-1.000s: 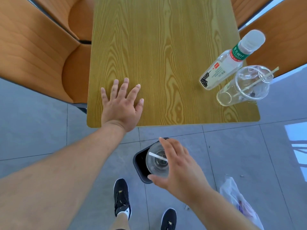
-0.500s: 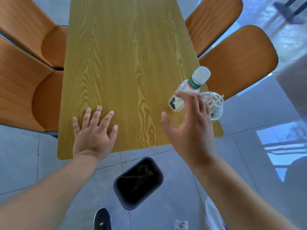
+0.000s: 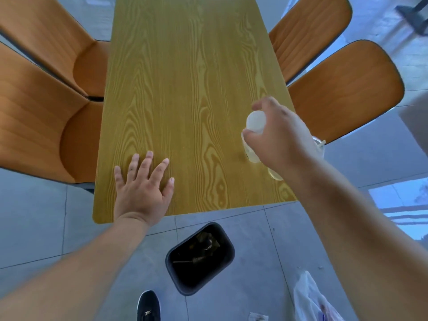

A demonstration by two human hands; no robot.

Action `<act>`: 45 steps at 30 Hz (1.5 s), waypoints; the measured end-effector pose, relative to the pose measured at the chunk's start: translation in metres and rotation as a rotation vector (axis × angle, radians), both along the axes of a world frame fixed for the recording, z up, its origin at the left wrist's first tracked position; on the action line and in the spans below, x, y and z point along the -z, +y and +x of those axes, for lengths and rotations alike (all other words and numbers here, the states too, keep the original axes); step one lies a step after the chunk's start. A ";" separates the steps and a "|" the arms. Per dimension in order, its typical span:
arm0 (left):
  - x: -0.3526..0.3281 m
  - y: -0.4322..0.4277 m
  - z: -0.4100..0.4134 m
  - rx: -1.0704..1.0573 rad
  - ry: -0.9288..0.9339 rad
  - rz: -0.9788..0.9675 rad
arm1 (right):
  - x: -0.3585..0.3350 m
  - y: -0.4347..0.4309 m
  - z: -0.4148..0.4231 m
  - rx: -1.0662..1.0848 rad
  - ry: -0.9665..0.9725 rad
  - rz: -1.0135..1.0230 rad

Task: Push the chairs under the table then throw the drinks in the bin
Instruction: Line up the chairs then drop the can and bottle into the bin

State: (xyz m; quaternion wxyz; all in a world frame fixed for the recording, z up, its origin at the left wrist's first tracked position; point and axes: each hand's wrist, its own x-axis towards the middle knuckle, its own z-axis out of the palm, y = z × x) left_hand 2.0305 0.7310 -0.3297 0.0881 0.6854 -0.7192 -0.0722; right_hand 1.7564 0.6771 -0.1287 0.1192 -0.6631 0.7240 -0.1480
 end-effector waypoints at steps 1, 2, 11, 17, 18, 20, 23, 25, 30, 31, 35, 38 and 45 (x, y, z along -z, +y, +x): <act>0.000 0.000 0.000 0.000 0.000 0.001 | 0.002 0.006 0.006 -0.040 -0.011 -0.009; 0.000 0.000 0.000 0.001 0.002 0.001 | 0.004 0.012 0.010 -0.069 -0.026 -0.031; 0.002 0.000 0.000 -0.014 0.009 -0.003 | 0.038 0.060 0.034 -0.043 -0.327 -0.110; 0.001 0.000 0.000 -0.024 0.014 -0.001 | 0.056 0.060 0.032 -0.027 -0.468 0.087; 0.000 0.000 0.000 -0.027 0.012 0.000 | 0.054 0.064 0.034 -0.071 -0.455 0.107; 0.000 0.000 -0.001 -0.028 0.006 -0.004 | 0.049 0.077 0.039 -0.185 -0.436 0.153; 0.000 0.000 -0.001 -0.023 0.017 -0.024 | 0.052 0.109 0.045 -0.326 -0.403 0.238; 0.000 0.000 0.000 -0.020 0.021 -0.030 | 0.062 0.128 0.044 -0.356 -0.323 0.299; -0.001 0.000 -0.001 -0.016 0.028 -0.027 | 0.095 0.157 0.034 -0.409 -0.160 0.611; 0.000 0.000 -0.001 -0.013 0.028 -0.032 | 0.100 0.161 0.031 -0.405 -0.148 0.657; 0.001 0.000 0.001 -0.012 0.028 -0.032 | 0.105 0.160 0.011 -0.153 -0.208 0.378; 0.001 -0.001 0.002 -0.011 0.018 -0.019 | 0.101 0.140 -0.011 0.212 -0.343 0.106; -0.001 0.000 0.001 -0.014 0.025 -0.006 | 0.112 0.095 -0.067 0.675 -0.526 0.001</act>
